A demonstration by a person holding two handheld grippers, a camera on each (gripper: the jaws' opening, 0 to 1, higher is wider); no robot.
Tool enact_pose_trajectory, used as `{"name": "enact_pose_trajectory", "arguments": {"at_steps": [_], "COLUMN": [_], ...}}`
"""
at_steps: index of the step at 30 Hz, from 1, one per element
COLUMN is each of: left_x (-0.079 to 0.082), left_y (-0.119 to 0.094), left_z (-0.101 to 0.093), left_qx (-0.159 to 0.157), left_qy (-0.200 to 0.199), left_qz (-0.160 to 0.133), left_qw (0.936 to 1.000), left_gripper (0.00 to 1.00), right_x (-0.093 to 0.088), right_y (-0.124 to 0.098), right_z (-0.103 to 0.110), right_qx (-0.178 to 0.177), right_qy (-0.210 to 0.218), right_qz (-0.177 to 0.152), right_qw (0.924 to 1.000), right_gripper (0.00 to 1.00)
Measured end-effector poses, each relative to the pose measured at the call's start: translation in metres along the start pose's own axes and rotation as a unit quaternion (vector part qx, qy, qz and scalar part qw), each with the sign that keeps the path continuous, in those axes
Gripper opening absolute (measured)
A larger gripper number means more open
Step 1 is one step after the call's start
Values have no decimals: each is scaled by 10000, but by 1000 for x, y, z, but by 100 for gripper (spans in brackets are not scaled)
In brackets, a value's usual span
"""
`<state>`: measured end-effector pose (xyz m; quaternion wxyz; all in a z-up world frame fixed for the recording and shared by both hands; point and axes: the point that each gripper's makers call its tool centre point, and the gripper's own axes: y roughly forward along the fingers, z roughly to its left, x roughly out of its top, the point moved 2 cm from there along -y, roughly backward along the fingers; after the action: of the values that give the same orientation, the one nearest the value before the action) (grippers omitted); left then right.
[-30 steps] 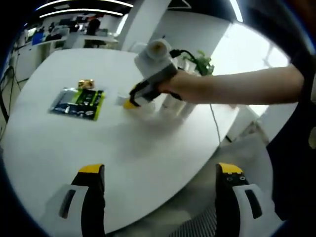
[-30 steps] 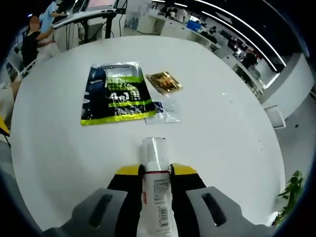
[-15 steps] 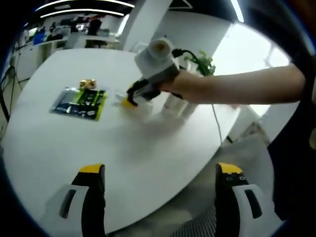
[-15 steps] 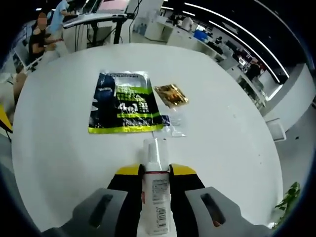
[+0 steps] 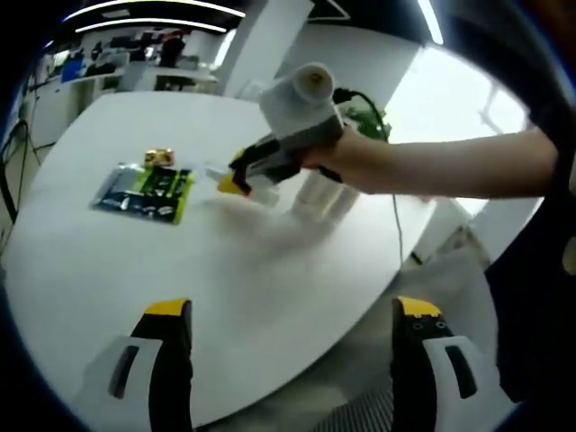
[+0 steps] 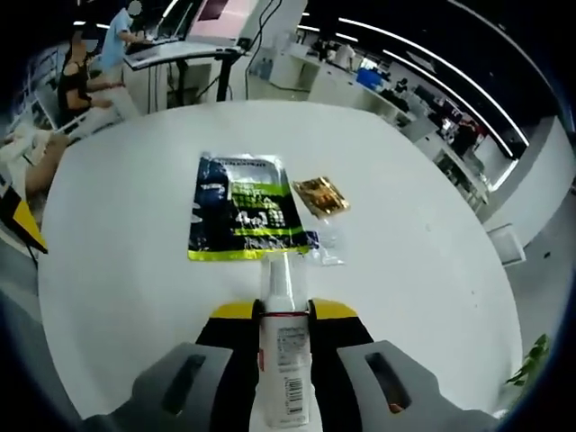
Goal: Arrange the skincare products in the storage area until every visible bottle or jar stands upright without overlapping.
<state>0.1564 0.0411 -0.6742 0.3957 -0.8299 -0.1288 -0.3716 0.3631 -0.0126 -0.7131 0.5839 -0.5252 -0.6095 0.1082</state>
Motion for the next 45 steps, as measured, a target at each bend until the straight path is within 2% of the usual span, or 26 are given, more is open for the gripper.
{"name": "enact_pose_trajectory", "arguments": {"at_steps": [9, 18, 27, 34, 36, 38, 40, 43, 45], "left_x": [11, 16, 35, 46, 48, 53, 56, 62, 66], "left_y": [-6, -13, -23, -32, -34, -36, -38, -41, -43], "left_z": [-2, -5, -7, -8, -9, -11, -13, -17, -21], "left_qx": [13, 17, -25, -34, -52, -68, -85, -165, -260], "left_qy": [-78, 44, 140, 255, 277, 316, 361, 405, 400], "left_qz": [-224, -271, -467, -597, -637, -692, -745, -818, -865], "left_qw": [9997, 9996, 9988, 9979, 9976, 9971, 9965, 9957, 9951], "left_gripper": [84, 84, 84, 84, 83, 82, 82, 80, 80], "right_x": [18, 26, 30, 31, 33, 35, 37, 33, 32], "right_y": [-25, -47, -70, -93, -100, -108, -117, -126, -134], "right_z": [11, 21, 34, 49, 54, 62, 65, 68, 73], "right_qx": [175, 272, 634, 918, 1048, 1313, 1435, 1500, 1632], "right_qy": [106, 154, 388, 619, 729, 931, 1091, 1061, 1144], "right_qz": [-448, -767, -1254, -1617, -1760, -1945, -2122, -2179, -2296], "right_qw": [9988, 9966, 9893, 9806, 9761, 9676, 9605, 9585, 9527], "right_gripper": [20, 20, 20, 20, 20, 20, 20, 20, 20]}}
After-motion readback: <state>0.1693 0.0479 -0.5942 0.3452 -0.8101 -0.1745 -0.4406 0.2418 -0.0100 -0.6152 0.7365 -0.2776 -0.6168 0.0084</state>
